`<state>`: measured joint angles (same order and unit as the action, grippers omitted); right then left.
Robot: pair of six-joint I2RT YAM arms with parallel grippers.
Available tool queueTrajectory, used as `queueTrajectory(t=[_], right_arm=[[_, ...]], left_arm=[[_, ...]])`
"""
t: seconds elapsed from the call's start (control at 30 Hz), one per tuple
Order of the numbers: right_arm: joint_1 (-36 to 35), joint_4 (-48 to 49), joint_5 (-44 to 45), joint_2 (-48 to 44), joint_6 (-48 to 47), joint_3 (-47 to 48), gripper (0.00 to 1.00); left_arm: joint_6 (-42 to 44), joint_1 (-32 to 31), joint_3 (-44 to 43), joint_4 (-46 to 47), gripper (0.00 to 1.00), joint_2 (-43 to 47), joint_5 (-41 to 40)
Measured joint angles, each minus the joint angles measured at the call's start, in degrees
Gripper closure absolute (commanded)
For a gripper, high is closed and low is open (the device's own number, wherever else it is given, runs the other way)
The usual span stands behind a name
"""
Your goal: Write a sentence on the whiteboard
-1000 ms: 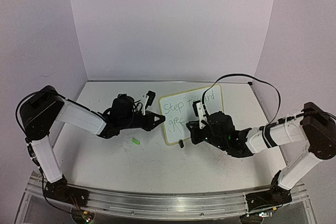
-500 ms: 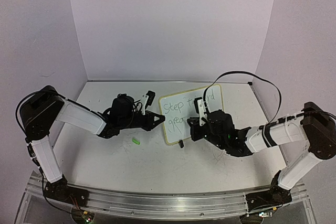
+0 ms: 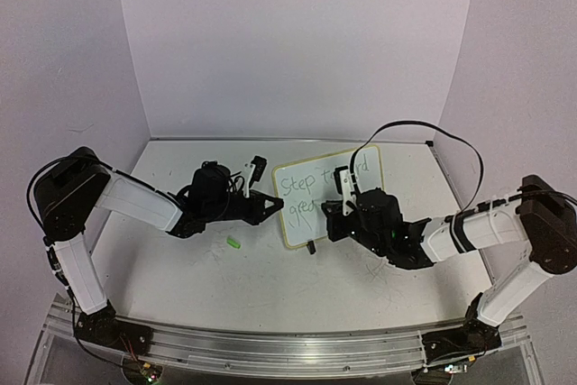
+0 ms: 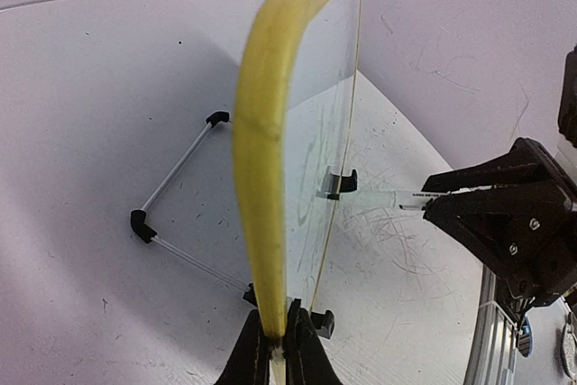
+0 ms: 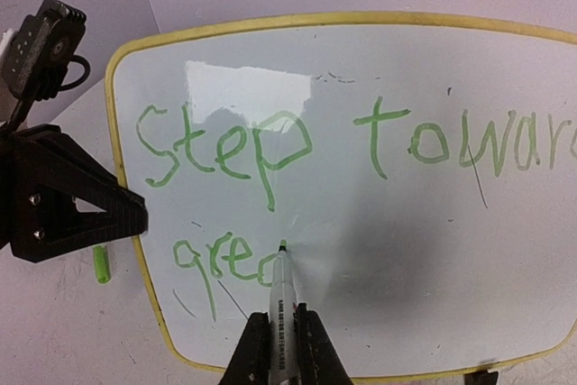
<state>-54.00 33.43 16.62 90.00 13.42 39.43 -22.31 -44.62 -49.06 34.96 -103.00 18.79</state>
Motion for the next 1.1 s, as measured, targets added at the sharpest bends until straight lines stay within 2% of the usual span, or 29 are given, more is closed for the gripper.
queueTrajectory(t=[0.37,0.73,1.1], right_arm=[[0.0,-1.0,-0.8,-0.3,1.7,-1.1,1.0],[0.5,-2.4,-0.7,-5.0,-0.4,-1.7,1.0],[1.4,-1.2,-1.2,-3.4,-2.1,-1.0,1.0]], left_arm=[[0.0,0.0,0.0,0.0,1.0,0.0,0.0],[0.0,-0.1,0.0,-0.5,1.0,0.6,0.0],[0.0,-0.1,0.0,-0.5,1.0,0.6,0.0]])
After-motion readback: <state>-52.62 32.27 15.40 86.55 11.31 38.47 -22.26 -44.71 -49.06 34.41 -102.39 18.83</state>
